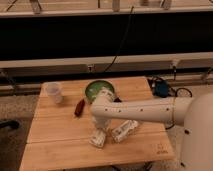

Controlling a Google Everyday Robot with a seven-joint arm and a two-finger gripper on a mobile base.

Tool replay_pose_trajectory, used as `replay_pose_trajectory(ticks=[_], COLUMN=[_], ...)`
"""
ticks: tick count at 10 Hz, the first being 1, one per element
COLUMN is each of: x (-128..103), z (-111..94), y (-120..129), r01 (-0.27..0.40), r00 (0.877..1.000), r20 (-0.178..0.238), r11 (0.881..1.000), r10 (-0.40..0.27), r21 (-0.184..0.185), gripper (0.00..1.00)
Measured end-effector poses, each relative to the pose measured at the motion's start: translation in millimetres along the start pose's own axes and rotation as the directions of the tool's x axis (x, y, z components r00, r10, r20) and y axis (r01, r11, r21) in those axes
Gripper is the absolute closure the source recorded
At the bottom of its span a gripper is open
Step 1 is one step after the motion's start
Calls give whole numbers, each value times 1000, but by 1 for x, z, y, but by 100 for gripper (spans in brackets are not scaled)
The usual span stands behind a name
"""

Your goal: Wipe the white sponge on the table

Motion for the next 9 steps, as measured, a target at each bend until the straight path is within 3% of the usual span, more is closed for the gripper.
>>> replay_pose_trajectory(ticks=[9], x=[0], z=[-2], y=[-1], r01=[20], r00=[1000], r20=[5], r11=[1000], r10=[-20], r21=[4], gripper=[100])
